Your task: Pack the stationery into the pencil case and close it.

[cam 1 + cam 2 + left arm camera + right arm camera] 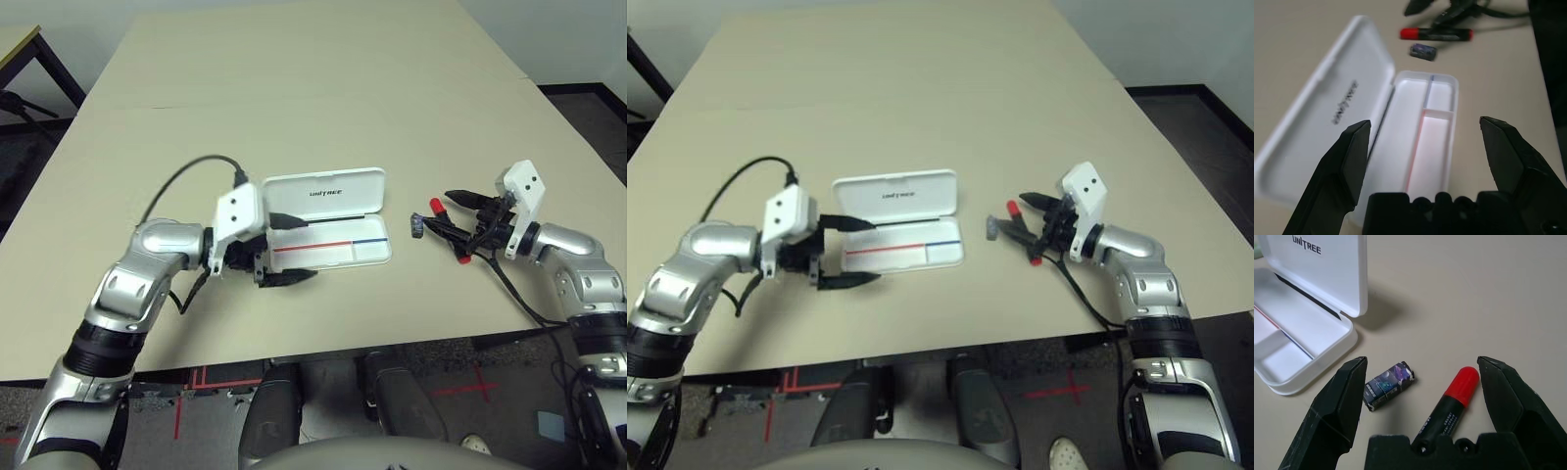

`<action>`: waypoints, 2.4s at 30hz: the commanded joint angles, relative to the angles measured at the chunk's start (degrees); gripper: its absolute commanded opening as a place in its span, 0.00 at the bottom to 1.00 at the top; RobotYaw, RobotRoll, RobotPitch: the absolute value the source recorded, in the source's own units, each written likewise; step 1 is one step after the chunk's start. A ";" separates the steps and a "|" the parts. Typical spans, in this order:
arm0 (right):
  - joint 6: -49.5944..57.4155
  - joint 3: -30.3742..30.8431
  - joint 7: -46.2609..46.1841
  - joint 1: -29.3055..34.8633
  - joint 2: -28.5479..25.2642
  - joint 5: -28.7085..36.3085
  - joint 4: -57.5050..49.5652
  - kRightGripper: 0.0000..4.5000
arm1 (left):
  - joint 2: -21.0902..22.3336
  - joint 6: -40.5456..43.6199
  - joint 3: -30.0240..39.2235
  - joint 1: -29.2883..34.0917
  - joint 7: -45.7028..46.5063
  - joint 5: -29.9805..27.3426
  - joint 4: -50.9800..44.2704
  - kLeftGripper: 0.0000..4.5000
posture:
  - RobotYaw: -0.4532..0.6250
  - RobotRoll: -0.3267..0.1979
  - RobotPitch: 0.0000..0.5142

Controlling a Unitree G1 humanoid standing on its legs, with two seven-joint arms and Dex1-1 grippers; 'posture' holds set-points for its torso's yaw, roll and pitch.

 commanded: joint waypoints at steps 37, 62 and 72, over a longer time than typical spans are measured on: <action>42.79 -7.63 -33.55 7.98 2.20 7.36 -31.53 1.00 | 4.03 -7.21 -4.80 0.69 -4.11 -0.76 -2.93 0.99 | 0.27 0.62 0.32; 43.33 -1.02 -30.02 2.13 2.18 3.35 -16.91 0.79 | 4.26 -5.15 -4.14 1.03 -2.03 -1.65 -6.00 1.00 | 0.32 0.62 0.29; 45.08 -1.21 -25.66 -0.71 -2.50 4.07 -21.82 0.12 | 4.21 -5.42 -4.61 0.61 -2.32 -1.54 -5.32 1.00 | 0.31 0.62 0.30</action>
